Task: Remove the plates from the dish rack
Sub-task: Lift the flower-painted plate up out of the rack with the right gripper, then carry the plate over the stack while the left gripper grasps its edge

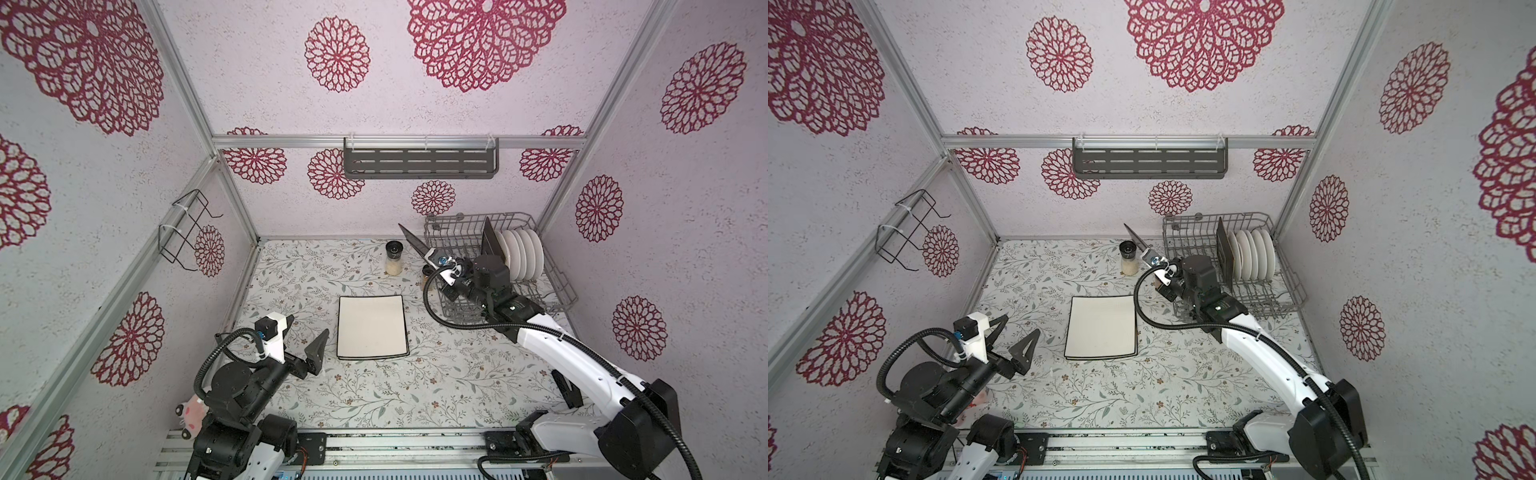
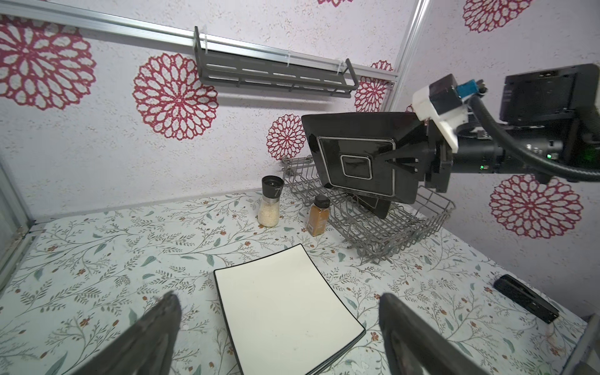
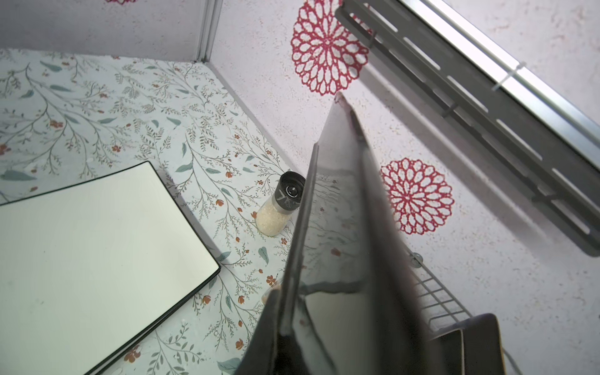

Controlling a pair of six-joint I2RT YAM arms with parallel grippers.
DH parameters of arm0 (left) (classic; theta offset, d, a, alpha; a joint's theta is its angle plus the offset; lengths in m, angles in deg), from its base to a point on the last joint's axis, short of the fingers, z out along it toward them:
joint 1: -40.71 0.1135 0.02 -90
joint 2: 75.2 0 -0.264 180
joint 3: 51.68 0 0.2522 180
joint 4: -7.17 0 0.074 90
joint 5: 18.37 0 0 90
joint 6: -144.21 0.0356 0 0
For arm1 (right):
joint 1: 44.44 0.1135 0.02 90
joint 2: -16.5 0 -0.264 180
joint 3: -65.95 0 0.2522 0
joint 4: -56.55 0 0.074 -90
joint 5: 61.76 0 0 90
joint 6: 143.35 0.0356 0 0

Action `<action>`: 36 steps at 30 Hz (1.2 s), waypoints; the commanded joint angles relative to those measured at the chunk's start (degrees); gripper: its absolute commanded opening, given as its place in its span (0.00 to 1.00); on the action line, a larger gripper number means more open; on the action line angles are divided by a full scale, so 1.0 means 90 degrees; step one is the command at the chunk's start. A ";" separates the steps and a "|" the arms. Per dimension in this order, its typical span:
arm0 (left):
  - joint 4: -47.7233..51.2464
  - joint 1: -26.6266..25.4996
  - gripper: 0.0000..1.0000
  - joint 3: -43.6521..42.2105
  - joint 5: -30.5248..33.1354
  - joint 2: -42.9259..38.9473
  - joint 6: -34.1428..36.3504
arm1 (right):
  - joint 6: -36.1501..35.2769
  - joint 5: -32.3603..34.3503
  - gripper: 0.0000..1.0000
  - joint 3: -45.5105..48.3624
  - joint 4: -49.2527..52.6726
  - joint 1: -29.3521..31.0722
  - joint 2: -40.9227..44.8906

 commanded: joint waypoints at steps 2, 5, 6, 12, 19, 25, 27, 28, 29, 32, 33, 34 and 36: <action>-0.0232 -0.0024 0.97 0.0038 0.0246 0.0409 -0.0195 | -0.1318 0.1100 0.09 -0.0320 -0.1115 0.0612 0.0698; -0.0210 -0.0020 0.97 0.0278 0.0649 0.0917 -0.0545 | -0.1812 0.1582 0.09 -0.0130 -0.1200 0.1083 0.0817; -0.0176 -0.0015 0.97 0.0422 0.0705 0.1088 -0.0647 | -0.1925 0.1710 0.09 -0.0061 -0.1252 0.1218 0.0858; -0.0222 -0.0020 0.97 0.1015 0.0162 0.2103 -0.1013 | -0.2499 0.2221 0.09 0.0386 -0.1559 0.1870 0.1143; -0.0728 0.0003 0.97 0.1114 -0.0540 0.2449 -0.1674 | -0.3880 0.3305 0.09 0.0845 -0.2140 0.2747 0.1032; -0.0891 0.0000 0.97 0.1163 -0.1246 0.2981 -0.2675 | -0.4636 0.3941 0.09 0.1304 -0.3376 0.3086 0.0768; -0.0937 0.0009 0.97 0.1180 -0.1515 0.3234 -0.2927 | -0.4866 0.4095 0.08 0.1452 -0.3820 0.3159 0.0677; -0.1017 0.0013 0.97 0.1154 -0.1655 0.3366 -0.3058 | -0.5007 0.4151 0.09 0.1544 -0.4052 0.3194 0.0624; -0.1106 0.0009 0.97 0.1125 -0.1774 0.3458 -0.3176 | -0.5107 0.4223 0.08 0.1604 -0.4242 0.3242 0.0568; -0.1390 0.0015 0.97 0.1022 -0.2078 0.3701 -0.3435 | -0.5429 0.4401 0.09 0.1752 -0.4773 0.3355 0.0360; -0.1455 0.0015 0.97 0.0997 -0.2095 0.3755 -0.3533 | -0.5552 0.4487 0.08 0.1787 -0.4967 0.3396 0.0266; -0.1507 0.0020 0.97 0.0971 -0.2086 0.3813 -0.3639 | -0.5663 0.4557 0.09 0.1820 -0.5153 0.3442 0.0184; -0.1681 0.0016 0.97 0.0879 -0.2129 0.3916 -0.3825 | -0.5824 0.4667 0.09 0.1867 -0.5473 0.3514 -0.0003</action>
